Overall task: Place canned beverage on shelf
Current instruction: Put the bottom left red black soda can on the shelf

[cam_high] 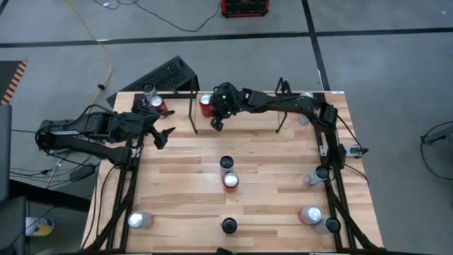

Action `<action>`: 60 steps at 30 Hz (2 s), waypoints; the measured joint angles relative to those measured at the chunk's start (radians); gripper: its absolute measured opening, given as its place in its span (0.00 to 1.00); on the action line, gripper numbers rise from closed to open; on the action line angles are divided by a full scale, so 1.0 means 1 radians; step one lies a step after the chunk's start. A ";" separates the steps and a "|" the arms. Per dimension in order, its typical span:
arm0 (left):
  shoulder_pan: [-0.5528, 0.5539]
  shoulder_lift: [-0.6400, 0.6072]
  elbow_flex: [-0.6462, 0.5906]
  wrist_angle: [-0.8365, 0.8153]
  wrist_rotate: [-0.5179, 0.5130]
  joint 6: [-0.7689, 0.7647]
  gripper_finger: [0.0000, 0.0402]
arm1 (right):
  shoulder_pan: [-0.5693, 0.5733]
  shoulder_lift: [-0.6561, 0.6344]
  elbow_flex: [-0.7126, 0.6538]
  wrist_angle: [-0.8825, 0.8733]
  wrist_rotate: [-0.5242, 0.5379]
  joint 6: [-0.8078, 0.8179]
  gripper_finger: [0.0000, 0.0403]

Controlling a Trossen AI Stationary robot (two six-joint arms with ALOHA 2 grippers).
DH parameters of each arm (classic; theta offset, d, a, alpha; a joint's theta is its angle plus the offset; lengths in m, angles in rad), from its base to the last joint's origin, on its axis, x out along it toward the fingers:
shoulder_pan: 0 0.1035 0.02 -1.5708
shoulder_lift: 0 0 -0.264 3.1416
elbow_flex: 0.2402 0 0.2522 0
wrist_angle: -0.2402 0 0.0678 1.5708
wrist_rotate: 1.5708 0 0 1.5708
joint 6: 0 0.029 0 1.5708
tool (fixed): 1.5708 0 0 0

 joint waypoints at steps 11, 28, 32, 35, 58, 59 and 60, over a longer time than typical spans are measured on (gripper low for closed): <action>0.000 0.000 0.000 -0.002 0.024 -0.012 0.98 | 0.003 0.064 -0.003 0.075 0.015 0.011 0.00; 0.000 0.000 0.000 -0.002 0.020 -0.006 0.98 | -0.052 0.057 -0.002 0.151 0.039 0.008 0.00; 0.000 0.000 0.000 -0.002 0.019 -0.013 0.98 | -0.056 0.057 -0.002 0.185 0.039 0.010 0.00; 0.000 0.001 0.000 -0.002 0.019 -0.014 0.98 | -0.060 0.057 -0.002 0.193 0.039 0.016 0.00; 0.000 0.000 0.000 -0.003 0.021 -0.026 0.98 | -0.063 0.040 -0.001 0.117 -0.013 0.038 0.00; 0.000 0.001 0.000 -0.003 0.020 -0.023 0.98 | -0.060 0.040 0.000 0.117 0.000 0.039 0.00; 0.000 0.001 0.000 -0.002 0.020 -0.022 0.98 | -0.059 0.040 0.000 0.115 0.015 0.045 0.00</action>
